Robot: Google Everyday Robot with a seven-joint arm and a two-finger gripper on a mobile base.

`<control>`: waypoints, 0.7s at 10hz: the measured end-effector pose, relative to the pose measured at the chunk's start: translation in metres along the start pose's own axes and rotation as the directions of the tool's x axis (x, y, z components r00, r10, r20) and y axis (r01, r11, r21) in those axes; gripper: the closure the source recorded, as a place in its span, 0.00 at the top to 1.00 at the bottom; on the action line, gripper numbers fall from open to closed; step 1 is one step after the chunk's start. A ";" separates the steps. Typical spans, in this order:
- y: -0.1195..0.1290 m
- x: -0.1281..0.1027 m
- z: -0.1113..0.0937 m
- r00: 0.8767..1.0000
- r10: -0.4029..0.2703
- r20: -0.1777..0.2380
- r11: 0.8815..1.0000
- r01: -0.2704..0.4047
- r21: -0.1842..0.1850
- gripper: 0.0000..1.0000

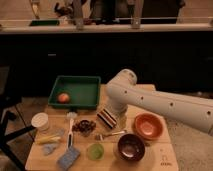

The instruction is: Place pepper in paper cup

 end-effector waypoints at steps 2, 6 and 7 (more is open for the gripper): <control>-0.018 0.025 -0.005 1.000 -0.001 0.019 1.000 0.001 0.019 0.80; -0.064 0.054 0.003 0.999 -0.021 0.050 0.999 0.019 0.033 0.80; -0.072 0.056 0.009 0.998 -0.023 0.059 0.999 0.021 0.036 0.80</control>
